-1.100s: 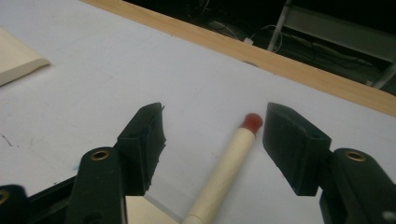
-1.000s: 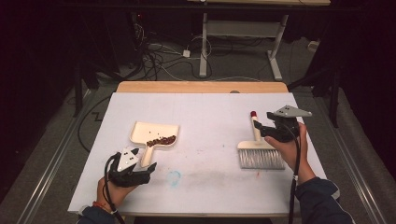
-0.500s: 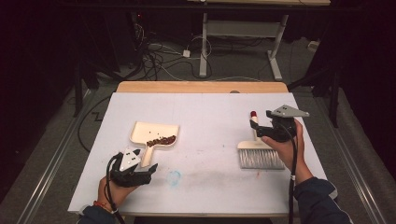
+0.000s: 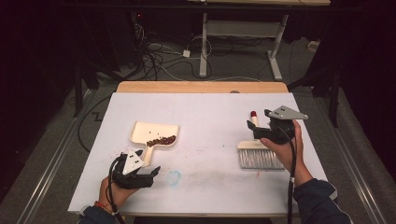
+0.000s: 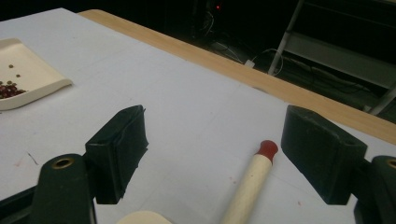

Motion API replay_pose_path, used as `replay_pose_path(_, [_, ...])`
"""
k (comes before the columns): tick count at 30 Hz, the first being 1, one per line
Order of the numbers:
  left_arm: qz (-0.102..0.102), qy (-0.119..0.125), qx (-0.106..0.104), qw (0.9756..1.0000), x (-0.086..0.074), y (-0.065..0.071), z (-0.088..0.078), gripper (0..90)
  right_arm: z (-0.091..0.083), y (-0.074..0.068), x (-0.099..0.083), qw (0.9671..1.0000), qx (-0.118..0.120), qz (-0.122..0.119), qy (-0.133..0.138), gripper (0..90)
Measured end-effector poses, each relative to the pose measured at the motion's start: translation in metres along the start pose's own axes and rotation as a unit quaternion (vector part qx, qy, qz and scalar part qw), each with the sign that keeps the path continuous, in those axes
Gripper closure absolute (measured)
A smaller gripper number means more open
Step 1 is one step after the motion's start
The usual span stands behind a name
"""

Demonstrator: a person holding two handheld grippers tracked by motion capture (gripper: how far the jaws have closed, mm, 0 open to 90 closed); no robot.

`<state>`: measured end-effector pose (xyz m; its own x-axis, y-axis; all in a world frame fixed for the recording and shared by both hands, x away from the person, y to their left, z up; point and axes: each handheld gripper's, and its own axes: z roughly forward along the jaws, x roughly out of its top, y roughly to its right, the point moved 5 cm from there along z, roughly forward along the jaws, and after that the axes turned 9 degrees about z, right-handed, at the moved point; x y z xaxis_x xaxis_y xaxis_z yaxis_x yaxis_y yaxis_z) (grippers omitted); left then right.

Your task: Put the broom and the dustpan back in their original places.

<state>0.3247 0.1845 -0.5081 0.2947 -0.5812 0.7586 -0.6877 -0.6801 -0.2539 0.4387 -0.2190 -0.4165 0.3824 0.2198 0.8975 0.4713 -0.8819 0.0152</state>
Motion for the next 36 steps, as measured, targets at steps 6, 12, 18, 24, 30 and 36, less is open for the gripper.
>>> replay_pose_path(6, [0.003, 0.002, -0.001, 1.0000, 0.001, 0.001, -0.002, 16.2, -0.010, -0.007, 0.002, 0.9999, 0.004, -0.009, 0.013, 22.4])
replay_pose_path(12, [0.006, 0.002, -0.003, 1.0000, 0.002, 0.003, -0.001, 16.1, -0.015, -0.015, 0.003, 0.9995, 0.009, -0.022, 0.020, 22.5])
replay_pose_path(18, [0.009, 0.002, -0.003, 1.0000, 0.001, 0.004, -0.001, 16.2, -0.020, -0.021, 0.003, 0.9992, 0.015, -0.028, 0.022, 22.6])
replay_pose_path(24, [0.013, 0.002, -0.006, 0.9999, 0.001, 0.005, -0.002, 16.2, -0.022, -0.026, 0.002, 0.9989, 0.016, -0.038, 0.022, 22.6])
replay_pose_path(30, [0.014, 0.003, -0.004, 0.9999, 0.001, 0.006, -0.002, 16.4, -0.025, -0.031, 0.000, 0.9984, 0.015, -0.045, 0.033, 23.4])
replay_pose_path(36, [0.015, 0.002, -0.004, 0.9999, 0.001, 0.006, -0.002, 16.3, -0.028, -0.034, -0.004, 0.9983, 0.019, -0.047, 0.028, 23.2])
